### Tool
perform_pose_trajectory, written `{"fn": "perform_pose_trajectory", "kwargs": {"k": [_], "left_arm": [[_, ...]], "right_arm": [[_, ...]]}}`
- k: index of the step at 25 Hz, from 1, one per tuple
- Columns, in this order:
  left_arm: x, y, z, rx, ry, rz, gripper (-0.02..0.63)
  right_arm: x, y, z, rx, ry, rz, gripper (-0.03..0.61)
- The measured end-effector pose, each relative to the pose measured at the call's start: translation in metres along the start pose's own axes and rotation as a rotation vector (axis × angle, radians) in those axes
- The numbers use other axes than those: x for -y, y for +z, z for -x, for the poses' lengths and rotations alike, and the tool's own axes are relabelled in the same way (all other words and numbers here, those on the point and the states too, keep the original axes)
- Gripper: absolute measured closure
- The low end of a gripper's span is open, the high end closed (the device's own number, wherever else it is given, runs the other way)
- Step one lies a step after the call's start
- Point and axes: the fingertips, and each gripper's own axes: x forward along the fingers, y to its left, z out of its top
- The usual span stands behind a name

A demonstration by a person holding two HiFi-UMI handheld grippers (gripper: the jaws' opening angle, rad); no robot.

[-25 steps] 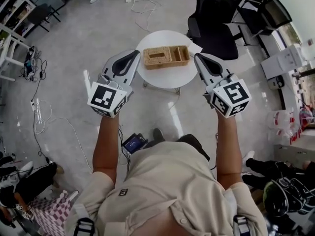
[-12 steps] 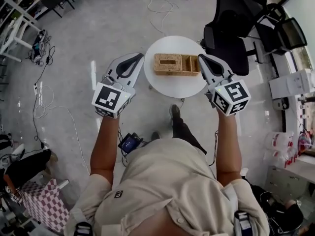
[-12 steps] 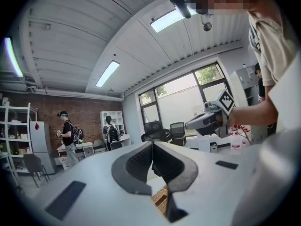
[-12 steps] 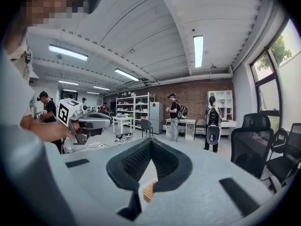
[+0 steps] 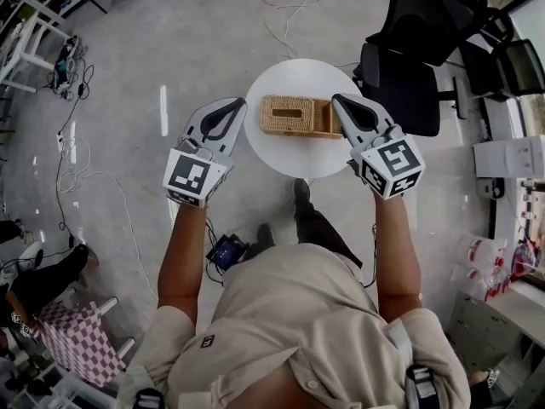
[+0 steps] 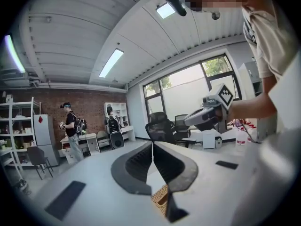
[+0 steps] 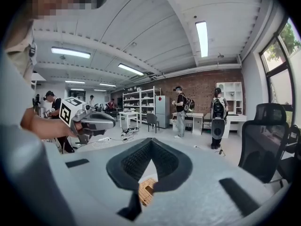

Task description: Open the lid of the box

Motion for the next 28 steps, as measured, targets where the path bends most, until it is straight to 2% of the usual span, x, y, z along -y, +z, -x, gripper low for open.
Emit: {"fn": "perform_pose_trajectory", "kwargs": {"k": [6,11,16,20,28], "left_arm": [[0.003,-0.041,-0.027,-0.103,-0.014,-0.008,0.6],[-0.004,-0.081,-0.046,-0.149,-0.011,-0.049,0.6],[-0.006,-0.124,-0.063,-0.197,-0.041,-0.045,0.6],[-0.006,-0.163,-0.076,-0.199,-0.057,-0.096,0.6],[-0.001,-0.227,-0.102,-0.271,-0.097,-0.087,0.6]], "right_arm": [[0.019,-0.034,-0.021,-0.031,0.029,-0.007,0.588],[0.029,-0.065,-0.042,-0.062,0.044,-0.008,0.588],[0.036,-0.098,-0.066,-0.098,0.052,0.0,0.588],[0.038,-0.127,-0.08,-0.133,0.064,-0.008,0.587],[0.046,-0.182,-0.111,-0.189,0.087,-0.012,0.586]]}}
